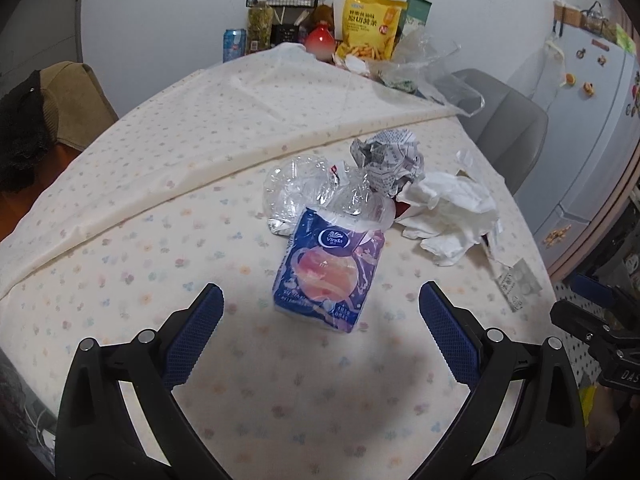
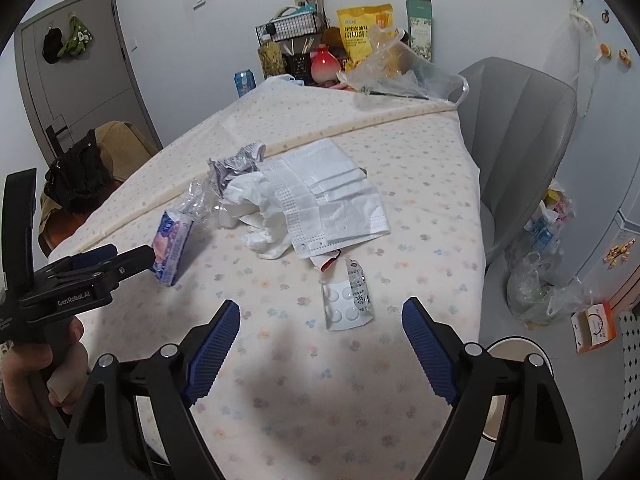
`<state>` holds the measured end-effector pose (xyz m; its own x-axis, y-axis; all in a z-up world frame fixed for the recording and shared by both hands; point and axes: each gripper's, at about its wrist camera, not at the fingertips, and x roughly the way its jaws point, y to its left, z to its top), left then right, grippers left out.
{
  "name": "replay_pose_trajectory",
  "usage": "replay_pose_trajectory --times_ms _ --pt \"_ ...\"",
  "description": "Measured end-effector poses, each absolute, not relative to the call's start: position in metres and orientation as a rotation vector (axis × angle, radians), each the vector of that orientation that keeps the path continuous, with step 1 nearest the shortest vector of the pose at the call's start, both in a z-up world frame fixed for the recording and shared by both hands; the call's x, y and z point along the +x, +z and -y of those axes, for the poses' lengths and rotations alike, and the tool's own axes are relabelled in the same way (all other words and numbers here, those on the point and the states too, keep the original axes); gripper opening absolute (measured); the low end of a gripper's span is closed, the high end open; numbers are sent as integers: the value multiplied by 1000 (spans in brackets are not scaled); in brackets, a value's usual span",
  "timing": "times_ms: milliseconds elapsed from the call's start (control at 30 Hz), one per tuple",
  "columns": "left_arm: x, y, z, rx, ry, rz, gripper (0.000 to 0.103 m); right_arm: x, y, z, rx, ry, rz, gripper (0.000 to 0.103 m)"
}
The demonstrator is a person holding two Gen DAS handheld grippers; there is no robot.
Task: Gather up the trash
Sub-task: 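Grasp the blue snack wrapper with the left tool while the right tool grasps the blister pack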
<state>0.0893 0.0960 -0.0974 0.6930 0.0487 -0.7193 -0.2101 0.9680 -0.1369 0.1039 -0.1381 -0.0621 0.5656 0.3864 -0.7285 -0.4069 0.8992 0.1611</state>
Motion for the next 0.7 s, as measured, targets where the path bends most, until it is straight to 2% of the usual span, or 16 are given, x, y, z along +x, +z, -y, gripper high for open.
replay_pose_trajectory --times_ms 500,533,600,633,667,700 --pt "133 -123 -101 -243 170 -871 95 140 -94 115 -100 475 -930 82" --pt "134 -124 -102 -244 170 -875 93 141 -95 114 -104 474 -934 81" --pt "136 -127 -103 -257 169 -892 81 143 -99 111 -112 477 -947 76" --pt "135 -126 -103 -257 176 -883 75 145 -101 110 -114 489 -961 68" --pt "133 -125 -104 -268 169 -881 63 145 -103 109 -115 502 -973 63" --pt "131 -125 -104 -275 164 -881 57 144 -104 108 -125 499 -976 55"
